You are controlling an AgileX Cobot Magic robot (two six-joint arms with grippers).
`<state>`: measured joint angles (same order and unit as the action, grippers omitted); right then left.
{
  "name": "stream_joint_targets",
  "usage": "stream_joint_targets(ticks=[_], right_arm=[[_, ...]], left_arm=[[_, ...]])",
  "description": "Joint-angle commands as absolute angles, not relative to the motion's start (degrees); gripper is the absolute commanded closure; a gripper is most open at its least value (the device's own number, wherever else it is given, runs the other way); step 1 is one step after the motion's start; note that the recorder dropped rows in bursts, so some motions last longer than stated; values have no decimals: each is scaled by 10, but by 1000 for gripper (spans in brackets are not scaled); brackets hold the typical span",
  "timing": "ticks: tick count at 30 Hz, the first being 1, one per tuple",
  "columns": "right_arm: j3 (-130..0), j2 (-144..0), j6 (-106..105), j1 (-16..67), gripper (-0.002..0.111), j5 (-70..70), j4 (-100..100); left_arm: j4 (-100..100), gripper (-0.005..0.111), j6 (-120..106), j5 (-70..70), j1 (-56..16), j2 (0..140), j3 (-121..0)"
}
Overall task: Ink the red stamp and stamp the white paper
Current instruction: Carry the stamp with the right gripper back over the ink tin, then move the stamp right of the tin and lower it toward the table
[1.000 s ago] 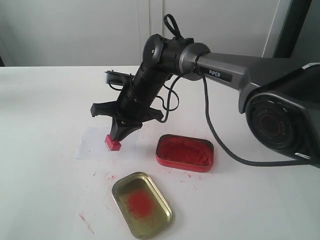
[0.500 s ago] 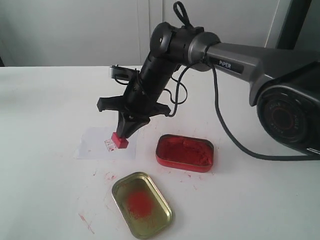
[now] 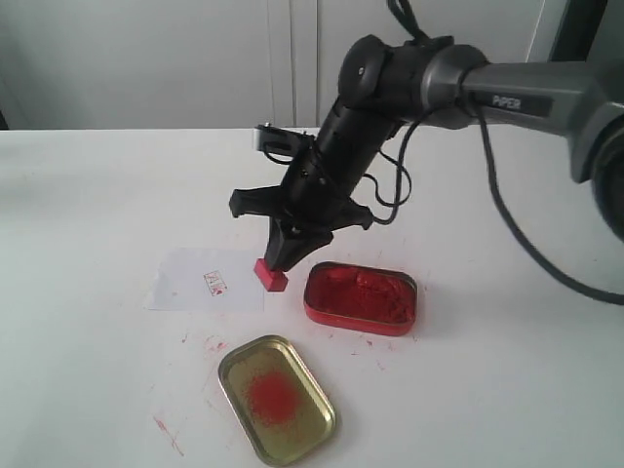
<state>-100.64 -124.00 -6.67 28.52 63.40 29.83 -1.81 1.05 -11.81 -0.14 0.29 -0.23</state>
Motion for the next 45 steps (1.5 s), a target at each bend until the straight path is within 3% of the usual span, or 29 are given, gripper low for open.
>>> stream_joint_targets(ticks=[1, 25, 45], right_arm=[[-927, -1175, -104, 259, 108, 601, 320], [-573, -960, -330, 107, 108, 523, 484], [-419, -945, -466, 98, 108, 465, 618]], left_arm=[[-21, 107, 11, -117, -1, 0, 0], [-21, 107, 11, -117, -1, 0, 0], [-21, 107, 11, -117, -1, 0, 0]])
